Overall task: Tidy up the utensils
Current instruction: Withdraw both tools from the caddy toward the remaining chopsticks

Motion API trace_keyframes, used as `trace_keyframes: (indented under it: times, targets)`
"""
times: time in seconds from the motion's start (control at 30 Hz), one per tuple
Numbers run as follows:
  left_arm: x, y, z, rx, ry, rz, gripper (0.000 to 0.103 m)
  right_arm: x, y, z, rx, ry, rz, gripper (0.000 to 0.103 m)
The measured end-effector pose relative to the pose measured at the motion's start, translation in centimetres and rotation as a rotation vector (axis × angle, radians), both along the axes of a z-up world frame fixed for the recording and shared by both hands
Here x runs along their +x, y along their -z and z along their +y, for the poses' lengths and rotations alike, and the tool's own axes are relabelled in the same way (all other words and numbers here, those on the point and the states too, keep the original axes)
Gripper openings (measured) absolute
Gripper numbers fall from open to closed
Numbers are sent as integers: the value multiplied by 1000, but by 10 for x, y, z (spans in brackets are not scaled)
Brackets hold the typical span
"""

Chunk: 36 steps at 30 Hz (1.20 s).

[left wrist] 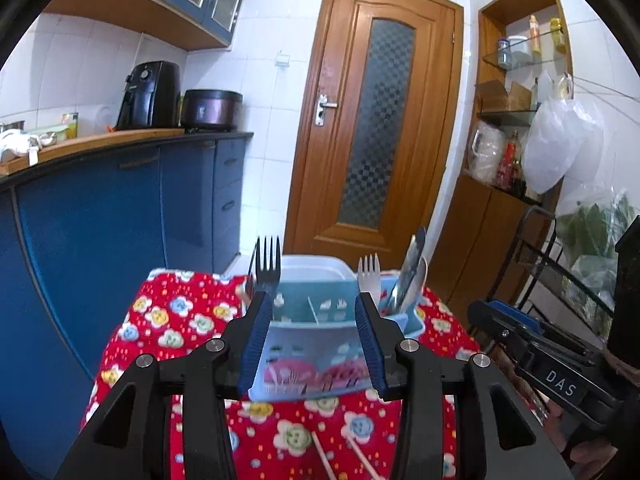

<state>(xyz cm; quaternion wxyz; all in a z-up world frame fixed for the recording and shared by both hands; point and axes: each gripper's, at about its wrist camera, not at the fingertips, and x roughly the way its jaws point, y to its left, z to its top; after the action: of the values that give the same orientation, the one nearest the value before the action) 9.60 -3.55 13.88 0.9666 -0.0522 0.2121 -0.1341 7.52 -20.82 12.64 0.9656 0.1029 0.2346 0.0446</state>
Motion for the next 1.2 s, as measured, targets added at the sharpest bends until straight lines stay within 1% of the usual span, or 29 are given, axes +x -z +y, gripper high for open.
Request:
trace_keyframes:
  times: [0.23, 0.33, 0.43, 0.7, 0.93, 1.2]
  targets:
    - [-13, 14, 2, 11, 8, 66, 45, -16, 16, -1, 3, 3, 74, 47]
    - [-18, 23, 2, 13, 10, 97, 45, -20, 24, -2, 10, 2, 107, 47]
    - [-23, 33, 0, 32, 5, 123, 45, -23, 33, -2, 10, 2, 141, 47]
    - [-28, 58, -6, 57, 9, 197, 45, -30, 55, -4, 14, 5, 203, 47]
    - [-22, 80, -9, 76, 5, 278, 45, -34, 70, -10, 27, 0, 249, 48]
    - [-10, 107, -17, 104, 13, 386, 45, -36, 80, -19, 45, 12, 273, 48]
